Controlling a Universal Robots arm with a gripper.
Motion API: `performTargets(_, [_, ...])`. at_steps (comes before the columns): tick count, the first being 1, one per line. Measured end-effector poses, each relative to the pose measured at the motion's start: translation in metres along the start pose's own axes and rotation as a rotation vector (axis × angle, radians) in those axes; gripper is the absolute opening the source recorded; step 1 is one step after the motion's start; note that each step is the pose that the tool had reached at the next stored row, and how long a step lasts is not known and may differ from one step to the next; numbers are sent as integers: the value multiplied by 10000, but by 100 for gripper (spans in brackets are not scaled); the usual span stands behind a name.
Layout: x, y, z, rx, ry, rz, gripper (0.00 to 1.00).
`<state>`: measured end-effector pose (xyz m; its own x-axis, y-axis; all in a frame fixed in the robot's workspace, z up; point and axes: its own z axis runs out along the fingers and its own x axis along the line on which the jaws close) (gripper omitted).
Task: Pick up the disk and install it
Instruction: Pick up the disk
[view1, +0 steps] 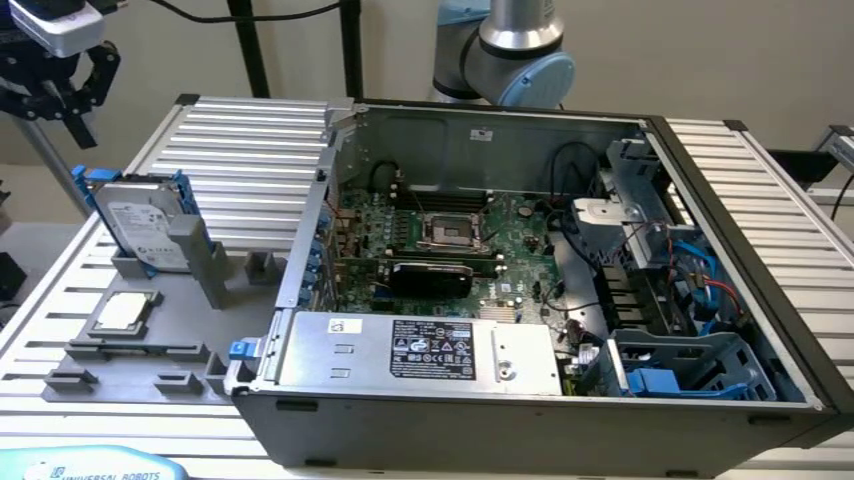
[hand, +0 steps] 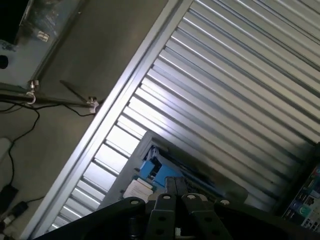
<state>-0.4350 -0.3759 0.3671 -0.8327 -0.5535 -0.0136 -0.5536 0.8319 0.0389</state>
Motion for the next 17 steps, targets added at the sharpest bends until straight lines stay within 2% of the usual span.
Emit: performTargets(17, [1,-1,31,-72,164,-3086,11])
